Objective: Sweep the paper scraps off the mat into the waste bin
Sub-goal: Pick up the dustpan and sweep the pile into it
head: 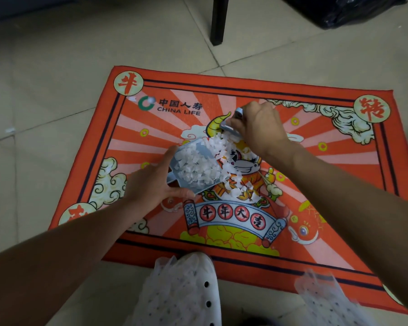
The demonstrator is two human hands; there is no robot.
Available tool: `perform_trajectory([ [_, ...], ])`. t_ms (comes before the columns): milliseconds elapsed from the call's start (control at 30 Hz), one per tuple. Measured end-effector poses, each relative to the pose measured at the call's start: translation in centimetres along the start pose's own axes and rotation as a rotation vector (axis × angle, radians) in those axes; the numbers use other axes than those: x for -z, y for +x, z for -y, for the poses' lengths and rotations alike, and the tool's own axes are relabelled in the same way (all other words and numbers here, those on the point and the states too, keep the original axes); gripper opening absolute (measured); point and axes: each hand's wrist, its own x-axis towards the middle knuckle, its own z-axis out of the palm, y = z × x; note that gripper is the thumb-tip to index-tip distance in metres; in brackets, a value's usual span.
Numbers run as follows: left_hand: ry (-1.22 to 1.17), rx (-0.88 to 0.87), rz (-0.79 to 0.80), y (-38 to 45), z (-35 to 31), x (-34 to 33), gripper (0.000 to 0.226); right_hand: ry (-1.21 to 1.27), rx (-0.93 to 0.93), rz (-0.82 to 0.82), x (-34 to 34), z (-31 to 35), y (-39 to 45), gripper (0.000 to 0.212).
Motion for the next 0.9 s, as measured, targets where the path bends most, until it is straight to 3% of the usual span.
perform_trajectory([
  [300,-0.007,-0.018,-0.001,0.8,-1.3,-0.6,0.125,0.006,0.063,0.026,0.1,1.9,-1.6,0.037],
  [633,-0.266,-0.011,-0.082,0.2,-2.5,-3.5,0.126,-0.016,0.145,0.027,0.1,3.3,-2.9,0.035],
  [900,-0.228,0.005,-0.104,-0.5,-2.7,-4.1,0.128,-0.004,0.174,0.067,0.9,4.2,-3.9,0.035],
])
